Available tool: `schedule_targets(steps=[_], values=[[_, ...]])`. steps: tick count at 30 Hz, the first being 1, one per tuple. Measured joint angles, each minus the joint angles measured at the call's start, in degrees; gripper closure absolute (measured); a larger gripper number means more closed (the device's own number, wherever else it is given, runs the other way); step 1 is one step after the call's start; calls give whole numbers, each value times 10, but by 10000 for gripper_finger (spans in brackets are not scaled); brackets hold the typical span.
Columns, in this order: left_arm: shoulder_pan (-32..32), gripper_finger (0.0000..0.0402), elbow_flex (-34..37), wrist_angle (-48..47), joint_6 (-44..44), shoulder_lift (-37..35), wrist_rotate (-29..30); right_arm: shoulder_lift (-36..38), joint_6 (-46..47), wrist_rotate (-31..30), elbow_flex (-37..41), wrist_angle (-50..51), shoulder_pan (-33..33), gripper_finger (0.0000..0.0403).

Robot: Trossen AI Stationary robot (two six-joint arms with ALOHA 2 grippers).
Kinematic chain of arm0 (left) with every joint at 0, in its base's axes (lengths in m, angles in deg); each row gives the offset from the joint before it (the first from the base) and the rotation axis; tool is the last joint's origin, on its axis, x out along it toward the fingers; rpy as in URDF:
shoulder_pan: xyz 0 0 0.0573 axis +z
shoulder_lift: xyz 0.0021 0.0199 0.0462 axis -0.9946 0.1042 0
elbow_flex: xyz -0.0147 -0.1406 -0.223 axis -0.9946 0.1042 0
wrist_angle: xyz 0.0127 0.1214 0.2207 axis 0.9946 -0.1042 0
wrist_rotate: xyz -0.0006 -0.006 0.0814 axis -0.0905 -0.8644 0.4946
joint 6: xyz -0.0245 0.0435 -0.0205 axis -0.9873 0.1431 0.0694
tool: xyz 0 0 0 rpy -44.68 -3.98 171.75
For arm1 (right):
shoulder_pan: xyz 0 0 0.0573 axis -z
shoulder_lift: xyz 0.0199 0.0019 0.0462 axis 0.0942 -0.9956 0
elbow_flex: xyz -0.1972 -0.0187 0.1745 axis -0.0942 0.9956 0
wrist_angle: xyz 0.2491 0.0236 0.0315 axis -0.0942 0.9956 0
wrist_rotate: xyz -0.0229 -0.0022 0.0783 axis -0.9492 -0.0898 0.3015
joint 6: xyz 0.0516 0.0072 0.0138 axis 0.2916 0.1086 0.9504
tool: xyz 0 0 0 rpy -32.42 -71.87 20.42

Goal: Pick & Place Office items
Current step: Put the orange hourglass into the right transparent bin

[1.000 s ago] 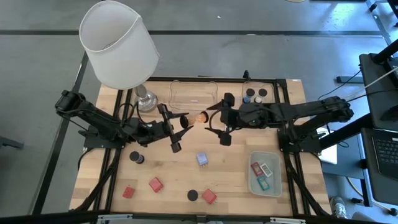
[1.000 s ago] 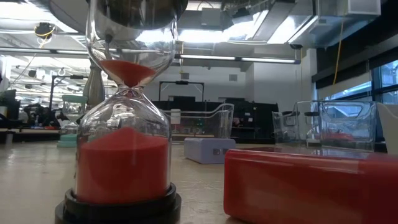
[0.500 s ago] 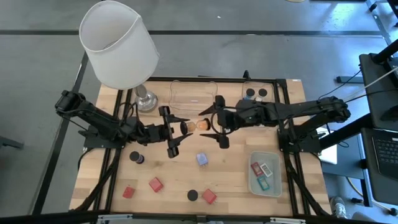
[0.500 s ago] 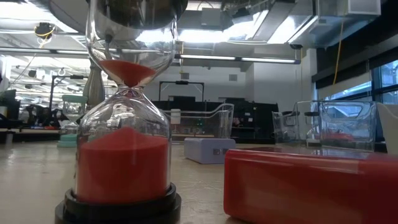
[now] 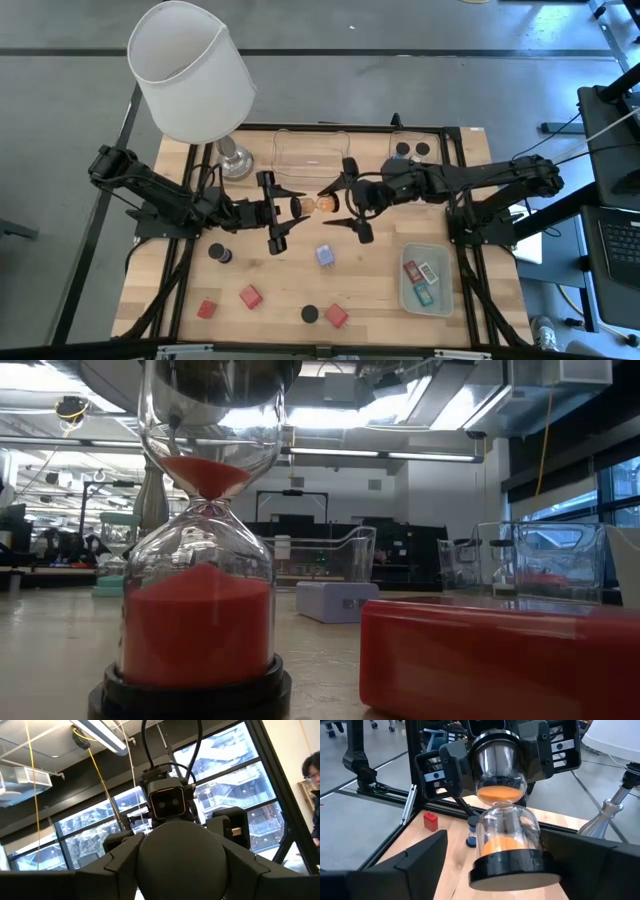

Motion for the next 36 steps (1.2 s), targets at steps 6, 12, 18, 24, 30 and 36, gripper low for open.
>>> schedule_targets(steps=[6,12,18,24,30,36], values=[[0,194,0,1,0,0,1,0,13,-40,0,0,0,119],[0,194,0,6,0,0,0,0,18,-44,0,1,0,154],[0,194,0,10,0,0,-4,0,30,-45,0,1,0,194],[0,194,0,11,-2,0,-4,0,39,-45,0,-1,0,193],[0,168,0,6,-13,0,-5,0,50,-43,0,-1,-1,190],[0,123,0,4,-26,0,-1,0,64,-43,0,-2,-1,194]])
